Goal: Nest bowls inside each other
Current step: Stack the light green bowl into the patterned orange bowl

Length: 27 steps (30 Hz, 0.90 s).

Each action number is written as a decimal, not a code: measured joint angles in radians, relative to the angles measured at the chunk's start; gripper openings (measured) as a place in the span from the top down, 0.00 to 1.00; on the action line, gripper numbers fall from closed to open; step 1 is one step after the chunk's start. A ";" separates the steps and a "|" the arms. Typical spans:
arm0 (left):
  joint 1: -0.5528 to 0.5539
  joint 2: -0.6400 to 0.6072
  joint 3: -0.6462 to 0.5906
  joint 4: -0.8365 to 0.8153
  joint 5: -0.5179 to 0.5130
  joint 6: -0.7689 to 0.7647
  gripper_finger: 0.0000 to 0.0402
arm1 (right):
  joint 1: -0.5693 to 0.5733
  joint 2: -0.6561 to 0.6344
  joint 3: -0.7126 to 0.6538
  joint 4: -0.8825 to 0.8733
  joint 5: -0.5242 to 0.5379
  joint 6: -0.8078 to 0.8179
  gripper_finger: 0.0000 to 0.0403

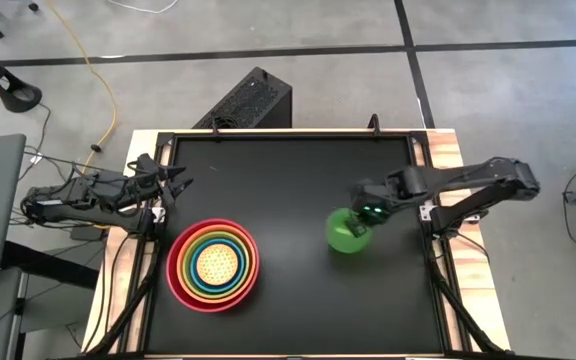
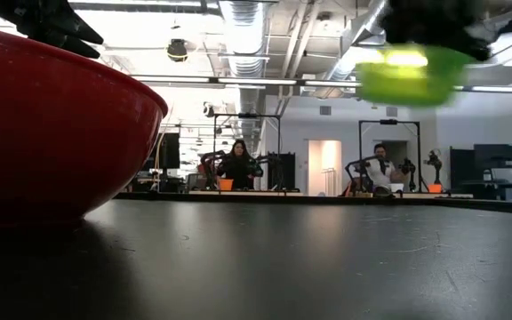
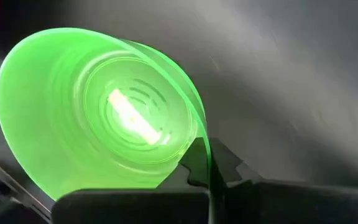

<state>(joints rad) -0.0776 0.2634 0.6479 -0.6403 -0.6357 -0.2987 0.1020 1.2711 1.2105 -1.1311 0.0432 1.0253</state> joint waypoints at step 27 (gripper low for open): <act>0.000 0.000 0.000 -0.006 0.048 0.045 0.50 | -0.007 1.090 1.060 0.545 -0.114 -0.382 1.00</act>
<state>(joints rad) -0.0780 0.2630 0.6479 -0.6460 -0.5880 -0.2539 0.0948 2.3612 2.2707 -0.5858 -0.0708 0.6433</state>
